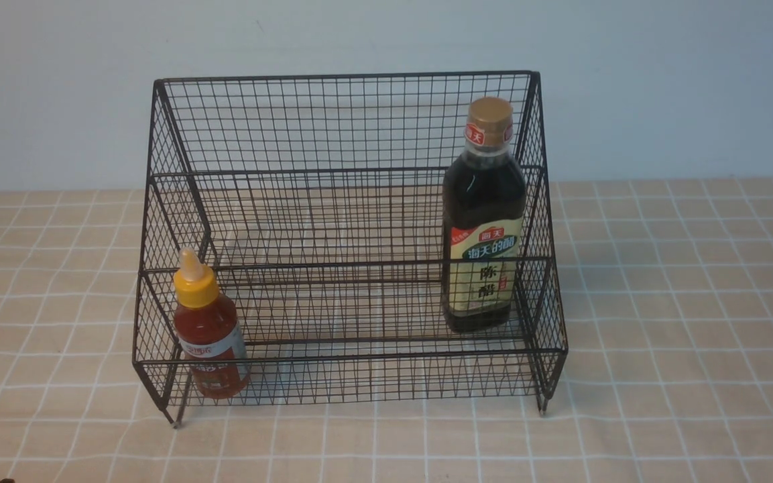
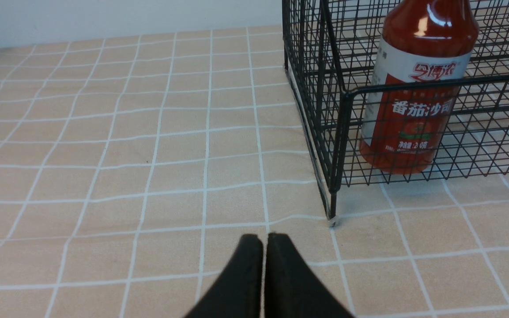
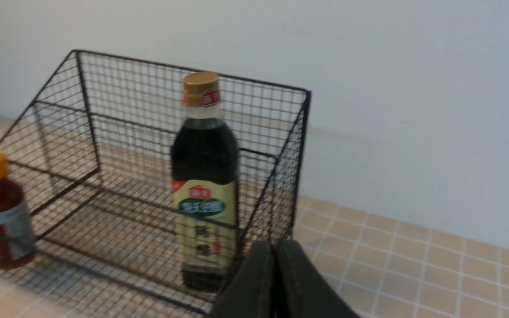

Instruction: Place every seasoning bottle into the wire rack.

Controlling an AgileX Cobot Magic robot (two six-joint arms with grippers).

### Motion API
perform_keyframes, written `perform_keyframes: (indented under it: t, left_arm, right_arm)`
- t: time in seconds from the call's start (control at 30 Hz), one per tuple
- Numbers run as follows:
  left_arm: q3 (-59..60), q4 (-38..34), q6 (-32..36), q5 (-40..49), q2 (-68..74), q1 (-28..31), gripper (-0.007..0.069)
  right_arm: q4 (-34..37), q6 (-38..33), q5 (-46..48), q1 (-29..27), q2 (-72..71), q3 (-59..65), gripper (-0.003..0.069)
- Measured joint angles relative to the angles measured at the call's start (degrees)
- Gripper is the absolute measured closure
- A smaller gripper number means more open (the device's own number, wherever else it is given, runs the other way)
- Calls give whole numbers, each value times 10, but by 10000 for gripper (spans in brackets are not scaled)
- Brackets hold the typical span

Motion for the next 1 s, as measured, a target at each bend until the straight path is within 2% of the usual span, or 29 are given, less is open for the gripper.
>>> perform_keyframes:
  t: [0.1,0.13,0.17,0.2,0.37,1.0]
  left_arm:
    - [0,0,0,0,0,0,631]
    - [0,0,0,0,0,0,631]
    - [0,0,0,0,0,0,631]
    - [0,0,0,0,0,0,631]
    - [0,0,0,0,0,0,631]
    - [0,0,0,0,0,0,631]
  right_arm:
    - [0,0,-52,-55,-30,56,672]
    - [0,0,-77,-99,-62,107,672]
    - [0,0,-80,-99,-62,107,672]
    - [0,0,-98,-139,-92,164,672]
    - [0,0,-104,-205,-168,295,672]
    - [0,-3,-97,-212,-174,316,673]
